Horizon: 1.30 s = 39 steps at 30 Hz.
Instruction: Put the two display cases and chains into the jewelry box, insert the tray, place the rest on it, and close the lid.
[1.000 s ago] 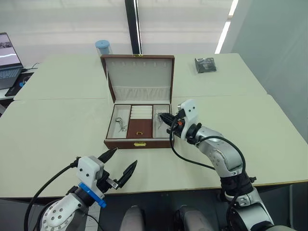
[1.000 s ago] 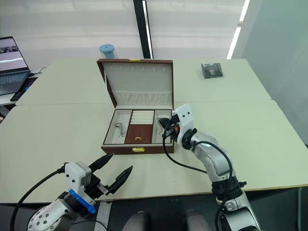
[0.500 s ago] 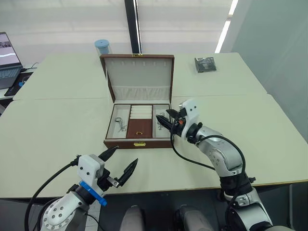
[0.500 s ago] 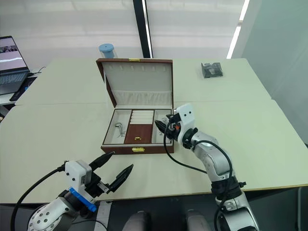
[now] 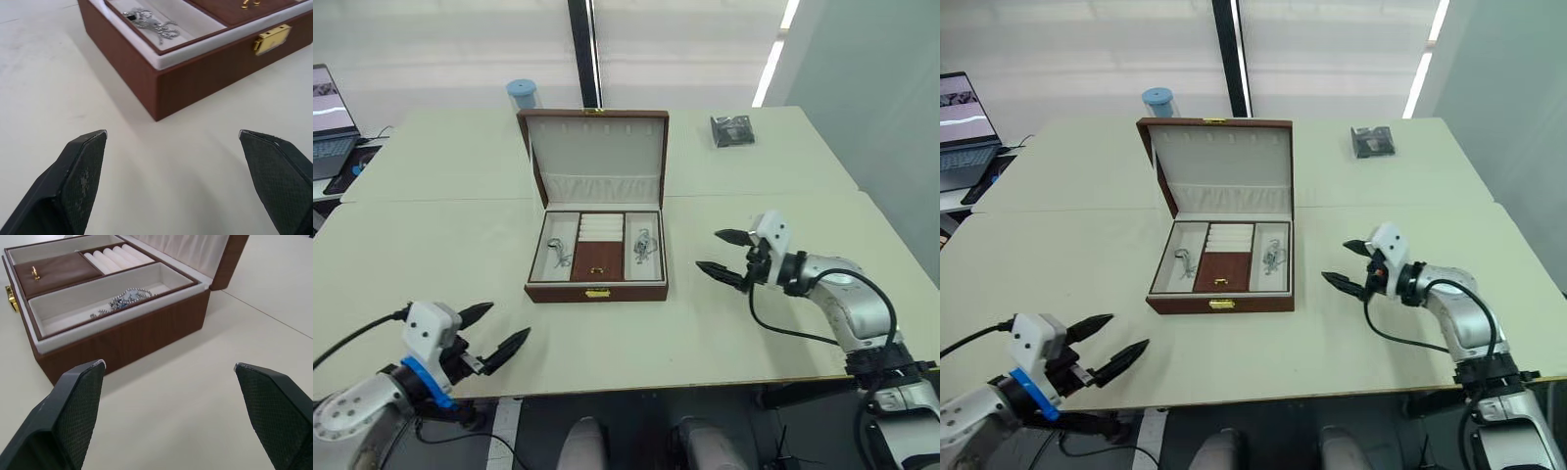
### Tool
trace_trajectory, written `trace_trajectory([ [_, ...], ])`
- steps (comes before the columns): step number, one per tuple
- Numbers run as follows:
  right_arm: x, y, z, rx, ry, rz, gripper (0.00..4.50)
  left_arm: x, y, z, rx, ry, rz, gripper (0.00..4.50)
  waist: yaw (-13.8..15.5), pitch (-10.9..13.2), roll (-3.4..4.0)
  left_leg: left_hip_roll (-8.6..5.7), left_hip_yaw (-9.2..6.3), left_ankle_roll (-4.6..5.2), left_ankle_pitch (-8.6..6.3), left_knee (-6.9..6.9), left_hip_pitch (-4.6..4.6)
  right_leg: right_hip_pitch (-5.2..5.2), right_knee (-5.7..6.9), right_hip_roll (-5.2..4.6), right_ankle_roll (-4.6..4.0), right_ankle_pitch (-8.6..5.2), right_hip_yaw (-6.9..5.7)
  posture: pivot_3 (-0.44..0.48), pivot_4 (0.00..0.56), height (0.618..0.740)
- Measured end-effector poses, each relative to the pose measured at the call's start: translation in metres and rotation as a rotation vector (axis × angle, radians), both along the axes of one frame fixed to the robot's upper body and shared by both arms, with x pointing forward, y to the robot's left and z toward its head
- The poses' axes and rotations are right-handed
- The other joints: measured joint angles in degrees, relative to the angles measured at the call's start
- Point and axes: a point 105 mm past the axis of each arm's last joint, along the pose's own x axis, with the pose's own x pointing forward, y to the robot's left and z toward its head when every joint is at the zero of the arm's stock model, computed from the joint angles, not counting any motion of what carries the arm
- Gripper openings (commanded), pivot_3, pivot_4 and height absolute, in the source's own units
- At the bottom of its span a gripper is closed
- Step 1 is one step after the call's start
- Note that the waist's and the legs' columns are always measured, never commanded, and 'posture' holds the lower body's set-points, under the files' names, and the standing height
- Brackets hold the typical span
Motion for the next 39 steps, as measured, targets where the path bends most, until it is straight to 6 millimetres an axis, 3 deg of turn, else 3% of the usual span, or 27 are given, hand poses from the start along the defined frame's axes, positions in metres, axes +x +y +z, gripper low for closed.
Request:
trace_trajectory([
  [6, -0.009, -0.034, -0.019, -0.030, 0.080, -0.037, 4.48, 0.018, 0.045, 0.015, 0.049, -0.017, 0.086, 4.50, 0.1, 0.0, -0.01, 0.00, 0.02, 0.00, 0.00, 0.00, -0.01, 0.00, 0.00, -0.01, 0.00, 0.00, -0.02, 0.000, 0.150, 0.740],
  [12, -0.013, -0.062, -0.026, -0.088, 0.080, -0.090, 4.48, 0.033, 0.072, 0.023, 0.051, -0.009, 0.137, 4.50, 0.1, 0.1, 0.01, -0.01, 0.07, 0.00, 0.00, -0.01, -0.01, -0.01, 0.00, -0.03, 0.01, 0.00, -0.02, 0.000, 0.150, 0.740],
  [23, -0.023, -0.088, -0.039, -0.120, 0.085, -0.163, 4.48, 0.054, 0.070, 0.031, 0.040, -0.025, 0.100, 4.50, 0.1, 0.1, 0.01, -0.01, 0.11, -0.01, 0.00, 0.00, -0.01, -0.01, 0.04, -0.03, 0.01, 0.00, -0.01, 0.000, 0.150, 0.740],
  [31, -0.021, -0.089, -0.037, -0.104, 0.064, -0.205, 4.48, 0.059, 0.067, 0.028, 0.047, -0.013, 0.090, 4.50, 0.0, 0.1, 0.01, 0.01, 0.13, -0.01, 0.01, 0.01, 0.00, -0.01, 0.08, -0.02, 0.01, 0.01, -0.01, 0.000, 0.150, 0.740],
  [34, -0.016, -0.079, -0.036, -0.064, 0.050, -0.223, 4.50, 0.063, 0.063, 0.026, 0.049, -0.012, 0.081, 3.91, 0.1, 0.1, 0.01, 0.01, 0.14, -0.02, 0.01, 0.03, 0.00, -0.01, 0.10, -0.02, 0.01, 0.01, -0.01, 0.000, 0.150, 0.740],
  [37, -0.006, -0.062, -0.032, -0.025, 0.019, -0.238, 3.89, 0.072, 0.053, 0.024, 0.026, -0.029, 0.073, 3.01, 0.1, 0.1, 0.01, -0.02, 0.16, -0.02, 0.01, 0.04, 0.00, -0.01, 0.12, -0.03, 0.01, 0.01, 0.01, 0.000, 0.150, 0.740],
  [39, -0.001, -0.046, -0.031, -0.015, 0.002, -0.222, 3.19, 0.077, 0.043, 0.018, 0.007, -0.029, 0.062, 2.33, 0.1, 0.1, 0.01, -0.02, 0.16, -0.02, 0.01, 0.05, -0.01, -0.01, 0.12, -0.02, 0.01, 0.01, 0.01, 0.000, 0.150, 0.740],
])
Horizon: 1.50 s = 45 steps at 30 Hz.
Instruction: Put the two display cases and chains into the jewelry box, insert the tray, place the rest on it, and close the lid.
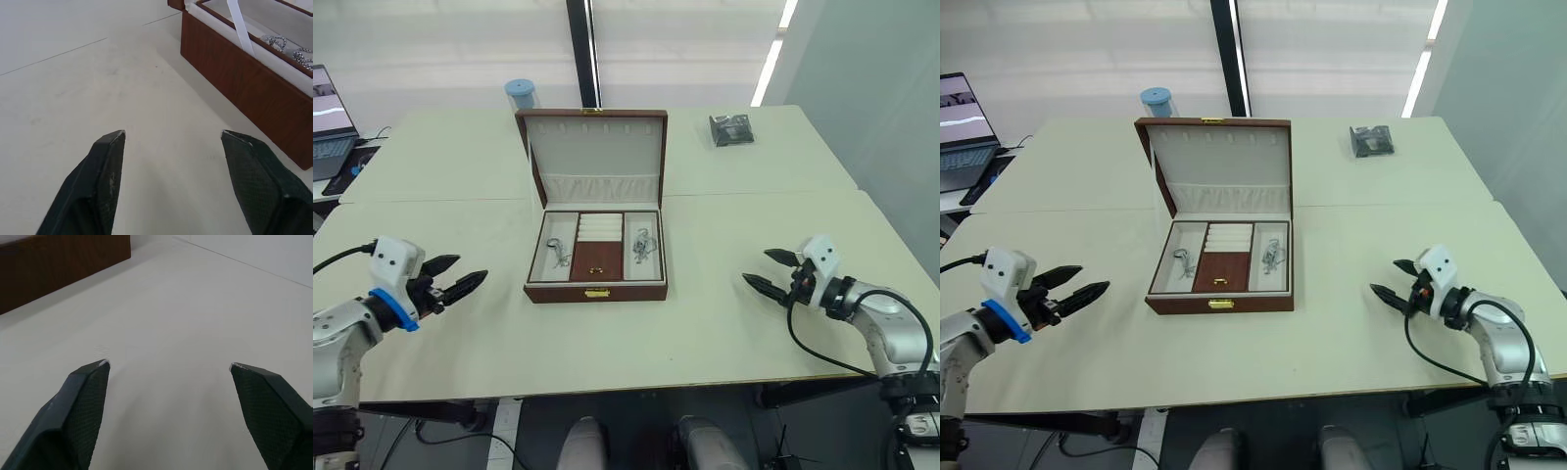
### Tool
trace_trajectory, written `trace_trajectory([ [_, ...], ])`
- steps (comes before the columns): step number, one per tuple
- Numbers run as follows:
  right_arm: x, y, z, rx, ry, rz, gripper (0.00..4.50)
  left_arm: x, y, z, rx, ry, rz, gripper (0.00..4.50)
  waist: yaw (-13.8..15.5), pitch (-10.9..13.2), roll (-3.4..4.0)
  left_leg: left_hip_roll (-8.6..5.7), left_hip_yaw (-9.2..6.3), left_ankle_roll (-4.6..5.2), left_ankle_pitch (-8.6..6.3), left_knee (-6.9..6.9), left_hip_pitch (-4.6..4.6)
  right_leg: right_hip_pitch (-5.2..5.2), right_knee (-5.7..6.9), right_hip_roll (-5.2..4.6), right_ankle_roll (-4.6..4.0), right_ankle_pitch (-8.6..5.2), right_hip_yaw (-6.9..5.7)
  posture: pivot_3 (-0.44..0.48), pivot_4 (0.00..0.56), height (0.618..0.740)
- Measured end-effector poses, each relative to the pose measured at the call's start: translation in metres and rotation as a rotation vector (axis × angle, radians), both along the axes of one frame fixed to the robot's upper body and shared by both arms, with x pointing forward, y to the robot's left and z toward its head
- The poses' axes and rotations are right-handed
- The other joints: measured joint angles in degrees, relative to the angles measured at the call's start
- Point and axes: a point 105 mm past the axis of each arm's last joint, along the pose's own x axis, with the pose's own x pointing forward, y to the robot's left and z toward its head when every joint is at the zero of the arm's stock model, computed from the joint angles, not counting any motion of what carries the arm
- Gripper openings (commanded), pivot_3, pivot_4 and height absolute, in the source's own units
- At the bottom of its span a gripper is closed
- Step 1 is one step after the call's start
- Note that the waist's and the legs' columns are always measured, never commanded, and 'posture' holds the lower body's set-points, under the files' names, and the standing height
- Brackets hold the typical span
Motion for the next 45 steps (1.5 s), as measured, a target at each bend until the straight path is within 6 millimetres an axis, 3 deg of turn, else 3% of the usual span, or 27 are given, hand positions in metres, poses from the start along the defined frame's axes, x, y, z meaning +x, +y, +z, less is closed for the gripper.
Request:
trace_trajectory([
  [7, 0.017, 0.071, 0.004, 0.008, -0.051, 0.104, 1.16, 0.021, -0.031, -0.015, -0.052, 0.011, -0.049, 0.14, 0.0, 0.0, 0.00, -0.02, 0.00, -0.01, 0.01, 0.04, -0.02, -0.02, 0.07, 0.02, 0.00, 0.00, -0.01, 0.000, 0.150, 0.740],
  [11, 0.029, 0.099, 0.010, 0.011, -0.075, 0.125, 0.09, 0.033, -0.046, -0.019, -0.077, 0.016, -0.077, 0.00, 0.1, 0.0, 0.00, -0.03, -0.02, -0.01, 0.01, 0.06, -0.04, -0.02, 0.07, 0.02, 0.00, 0.01, -0.04, 0.000, 0.150, 0.740],
  [12, 0.030, 0.105, 0.011, 0.017, -0.079, 0.133, 0.01, 0.035, -0.049, -0.020, -0.084, 0.016, -0.083, 0.00, 0.1, 0.0, -0.01, -0.03, -0.03, -0.01, 0.01, 0.06, -0.05, -0.02, 0.07, 0.02, 0.00, 0.01, -0.05, 0.000, 0.150, 0.740],
  [18, 0.028, 0.124, 0.001, 0.007, -0.051, 0.167, 0.01, 0.040, -0.064, -0.022, -0.094, 0.023, -0.126, 0.00, 0.1, 0.0, -0.01, -0.02, -0.04, -0.01, 0.01, 0.07, -0.06, -0.03, 0.09, 0.01, -0.01, 0.01, -0.06, 0.000, 0.150, 0.740],
  [26, 0.025, 0.125, -0.001, 0.012, -0.028, 0.180, 0.01, 0.041, -0.072, -0.025, -0.113, 0.033, -0.140, 0.00, 0.4, 0.0, -0.01, -0.05, -0.07, -0.01, 0.01, 0.09, -0.07, 0.00, 0.09, 0.00, -0.01, 0.01, -0.08, 0.000, 0.150, 0.740],
  [37, -0.009, 0.103, -0.007, 0.021, 0.048, 0.194, 0.01, 0.018, -0.095, -0.029, -0.103, 0.082, -0.207, 0.00, 0.5, -0.1, -0.04, -0.07, -0.15, 0.00, 0.00, 0.08, -0.04, 0.11, 0.02, -0.20, 0.05, -0.02, -0.11, 0.000, 0.150, 0.740],
  [45, -0.019, 0.087, -0.009, 0.021, 0.074, 0.155, 0.01, -0.005, -0.111, -0.035, -0.098, 0.126, -0.252, 0.00, 0.5, -0.1, -0.01, -0.11, -0.17, 0.00, 0.00, 0.08, 0.11, 0.37, -0.09, -0.23, 0.14, -0.07, -0.15, 0.000, 0.150, 0.740],
])
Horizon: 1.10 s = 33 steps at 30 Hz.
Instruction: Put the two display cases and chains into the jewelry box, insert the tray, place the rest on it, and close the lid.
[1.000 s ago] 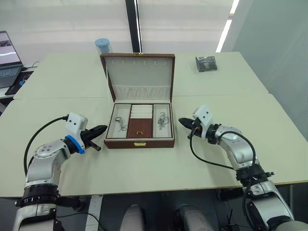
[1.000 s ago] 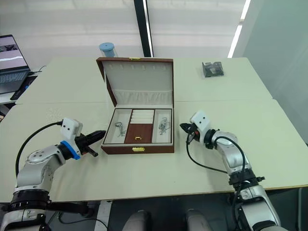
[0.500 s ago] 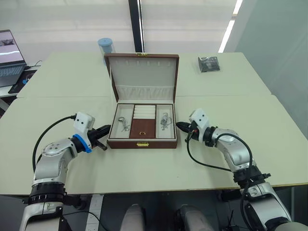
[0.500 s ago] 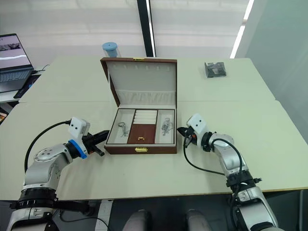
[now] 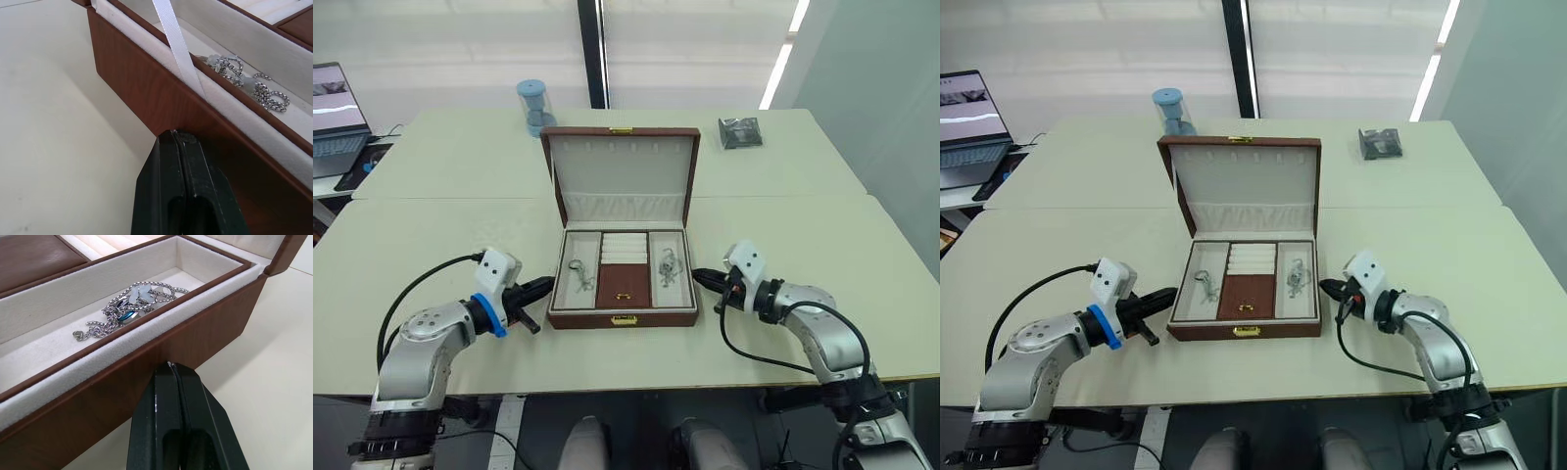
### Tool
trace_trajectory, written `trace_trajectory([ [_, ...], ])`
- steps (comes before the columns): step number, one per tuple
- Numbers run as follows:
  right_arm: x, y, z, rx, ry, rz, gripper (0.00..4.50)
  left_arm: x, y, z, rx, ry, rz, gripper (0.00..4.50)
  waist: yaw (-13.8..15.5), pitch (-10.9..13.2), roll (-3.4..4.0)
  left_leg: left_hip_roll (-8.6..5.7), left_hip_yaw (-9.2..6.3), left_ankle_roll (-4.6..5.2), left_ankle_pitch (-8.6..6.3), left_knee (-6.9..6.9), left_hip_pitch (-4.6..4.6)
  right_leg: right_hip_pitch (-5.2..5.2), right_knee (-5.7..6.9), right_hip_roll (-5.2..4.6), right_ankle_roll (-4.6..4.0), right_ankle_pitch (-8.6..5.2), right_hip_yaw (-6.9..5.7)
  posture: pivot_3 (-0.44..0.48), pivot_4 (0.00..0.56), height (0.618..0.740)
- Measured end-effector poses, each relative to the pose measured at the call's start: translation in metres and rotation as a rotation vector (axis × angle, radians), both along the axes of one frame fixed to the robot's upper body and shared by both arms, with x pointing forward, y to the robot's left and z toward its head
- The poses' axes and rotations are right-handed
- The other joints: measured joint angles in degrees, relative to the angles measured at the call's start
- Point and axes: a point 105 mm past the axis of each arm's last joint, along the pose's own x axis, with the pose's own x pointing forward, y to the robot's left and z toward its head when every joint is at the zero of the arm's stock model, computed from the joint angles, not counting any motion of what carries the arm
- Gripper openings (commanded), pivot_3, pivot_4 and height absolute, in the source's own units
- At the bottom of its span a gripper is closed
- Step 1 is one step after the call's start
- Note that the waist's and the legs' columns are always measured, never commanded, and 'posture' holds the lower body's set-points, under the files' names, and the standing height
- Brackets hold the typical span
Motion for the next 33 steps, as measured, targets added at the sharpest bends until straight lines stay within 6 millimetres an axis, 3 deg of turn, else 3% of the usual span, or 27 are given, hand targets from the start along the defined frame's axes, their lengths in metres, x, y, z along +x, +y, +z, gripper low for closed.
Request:
trace_trajectory([
  [13, -0.013, -0.006, -0.001, -0.008, 0.047, -0.005, 0.01, -0.002, -0.007, -0.002, -0.021, 0.003, -0.008, 0.00, 0.4, -0.1, 0.05, -0.03, -0.05, 0.00, 0.00, 0.00, 0.00, 0.02, -0.03, -0.01, 0.05, -0.03, -0.03, 0.000, 0.150, 0.740],
  [33, -0.015, -0.014, -0.001, -0.016, 0.058, -0.003, 0.01, 0.000, -0.013, -0.003, -0.030, -0.007, -0.014, 0.00, 1.2, -0.1, 0.07, -0.07, -0.06, 0.01, -0.01, 0.00, 0.01, 0.10, -0.12, -0.02, 0.08, -0.02, -0.06, 0.000, 0.150, 0.740],
])
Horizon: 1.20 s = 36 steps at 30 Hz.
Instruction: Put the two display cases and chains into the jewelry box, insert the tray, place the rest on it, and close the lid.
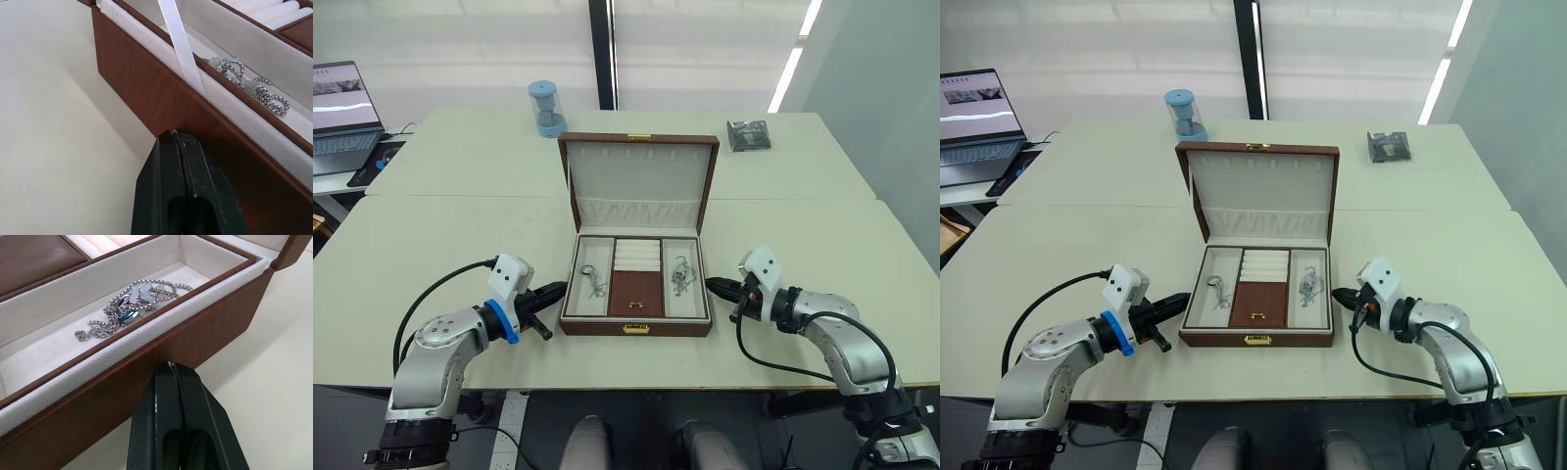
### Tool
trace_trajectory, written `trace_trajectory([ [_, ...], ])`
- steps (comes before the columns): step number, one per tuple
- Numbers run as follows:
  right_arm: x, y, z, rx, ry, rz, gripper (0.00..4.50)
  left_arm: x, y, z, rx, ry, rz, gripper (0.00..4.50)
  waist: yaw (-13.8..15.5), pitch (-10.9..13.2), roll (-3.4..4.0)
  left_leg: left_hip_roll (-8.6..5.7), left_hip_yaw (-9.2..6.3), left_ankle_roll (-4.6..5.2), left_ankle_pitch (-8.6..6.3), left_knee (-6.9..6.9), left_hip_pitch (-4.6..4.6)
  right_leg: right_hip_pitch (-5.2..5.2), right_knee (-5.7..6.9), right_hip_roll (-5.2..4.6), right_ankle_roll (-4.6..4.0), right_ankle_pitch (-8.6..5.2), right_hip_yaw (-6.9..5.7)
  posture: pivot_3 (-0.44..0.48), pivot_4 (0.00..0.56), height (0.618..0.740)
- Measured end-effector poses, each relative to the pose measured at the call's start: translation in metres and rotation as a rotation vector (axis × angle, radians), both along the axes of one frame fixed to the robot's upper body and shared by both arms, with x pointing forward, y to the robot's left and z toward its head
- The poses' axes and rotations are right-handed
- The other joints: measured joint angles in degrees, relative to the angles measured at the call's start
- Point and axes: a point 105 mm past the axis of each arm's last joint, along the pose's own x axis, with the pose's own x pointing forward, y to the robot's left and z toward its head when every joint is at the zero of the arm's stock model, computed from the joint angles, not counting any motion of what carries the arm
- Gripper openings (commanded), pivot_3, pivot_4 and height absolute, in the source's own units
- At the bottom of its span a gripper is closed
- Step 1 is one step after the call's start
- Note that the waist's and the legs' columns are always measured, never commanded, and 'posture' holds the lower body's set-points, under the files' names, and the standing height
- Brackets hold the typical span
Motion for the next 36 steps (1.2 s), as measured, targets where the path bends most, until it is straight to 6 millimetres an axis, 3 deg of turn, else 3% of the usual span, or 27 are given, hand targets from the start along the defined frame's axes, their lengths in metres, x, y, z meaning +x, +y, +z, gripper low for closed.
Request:
trace_trajectory([
  [26, 0.005, -0.002, 0.000, 0.009, 0.002, 0.023, 0.01, -0.004, 0.001, 0.001, 0.022, -0.002, -0.008, 0.00, -0.2, 0.0, 0.00, 0.02, 0.00, 0.00, 0.00, 0.00, 0.03, -0.01, 0.00, 0.03, 0.01, 0.01, 0.06, 0.000, 0.150, 0.740],
  [36, 0.008, -0.008, 0.007, 0.114, 0.028, -0.007, 0.01, -0.008, 0.017, 0.006, -0.007, -0.108, 0.004, 0.00, -0.4, 0.1, -0.02, 0.09, 0.02, 0.00, 0.00, -0.01, -0.07, -0.13, 0.01, 0.01, -0.01, 0.02, 0.06, 0.000, 0.150, 0.740],
])
